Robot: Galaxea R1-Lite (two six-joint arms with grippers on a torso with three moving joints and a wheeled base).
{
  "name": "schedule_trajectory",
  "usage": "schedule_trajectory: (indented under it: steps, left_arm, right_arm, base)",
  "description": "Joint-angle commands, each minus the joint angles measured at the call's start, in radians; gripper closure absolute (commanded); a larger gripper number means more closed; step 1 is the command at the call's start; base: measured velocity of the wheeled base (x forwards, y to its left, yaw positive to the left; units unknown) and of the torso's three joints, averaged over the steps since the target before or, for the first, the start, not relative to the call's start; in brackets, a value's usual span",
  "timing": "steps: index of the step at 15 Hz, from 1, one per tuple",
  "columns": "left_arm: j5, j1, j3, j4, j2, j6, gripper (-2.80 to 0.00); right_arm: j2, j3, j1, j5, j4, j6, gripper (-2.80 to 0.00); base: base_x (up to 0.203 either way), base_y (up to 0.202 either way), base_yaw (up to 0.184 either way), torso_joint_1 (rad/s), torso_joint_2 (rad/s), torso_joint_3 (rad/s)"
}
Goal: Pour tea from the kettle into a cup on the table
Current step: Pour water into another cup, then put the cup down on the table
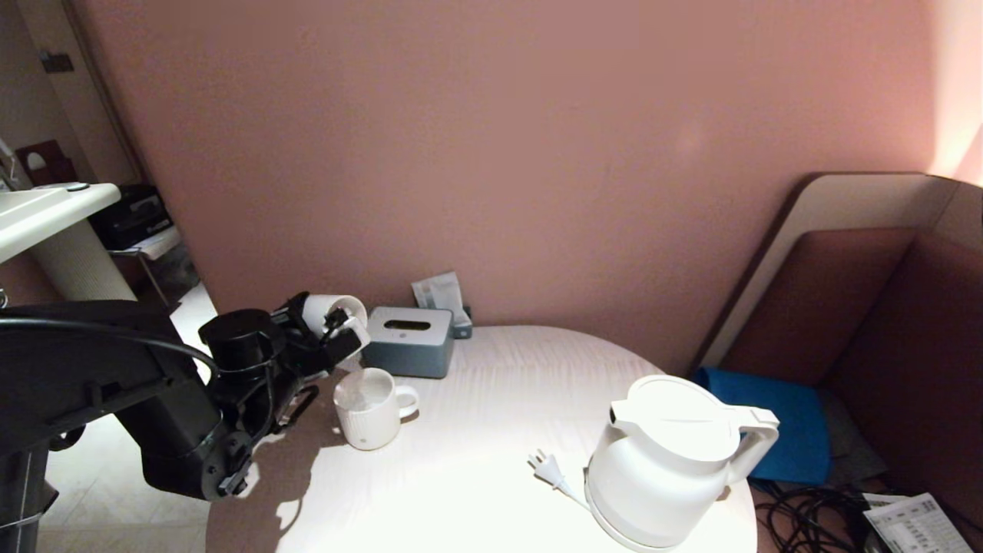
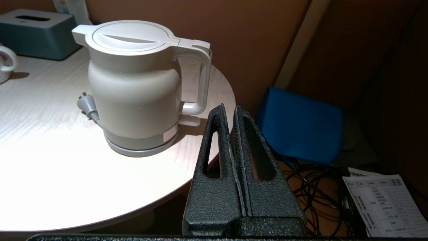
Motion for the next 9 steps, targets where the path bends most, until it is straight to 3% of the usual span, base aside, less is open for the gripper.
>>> schedule_trajectory:
  steps: [1,5,9]
  left_arm:
    - [0.002,0.045,0.0,-0.009,-0.005,-0.068,0.0]
    - [0.004,0.107,0.015,-0.008,0.01,-0.33,0.0]
    - [0.01,0.112,0.065,-0.013,0.043,-0.591,0.0]
  right_arm:
    - [0.001,-0.001,0.0,0.0,0.0,0.0,0.0]
    - [0.001,0.0,0.0,0.0,0.0,0.0,0.0]
    - [0.001,-0.001,0.0,0.0,0.0,0.0,0.0]
  base:
    - [0.0,0.0,0.0,0.0,0.0,0.0]
    - [0.0,0.0,0.0,0.0,0.0,0.0]
    - [0.0,0.0,0.0,0.0,0.0,0.0]
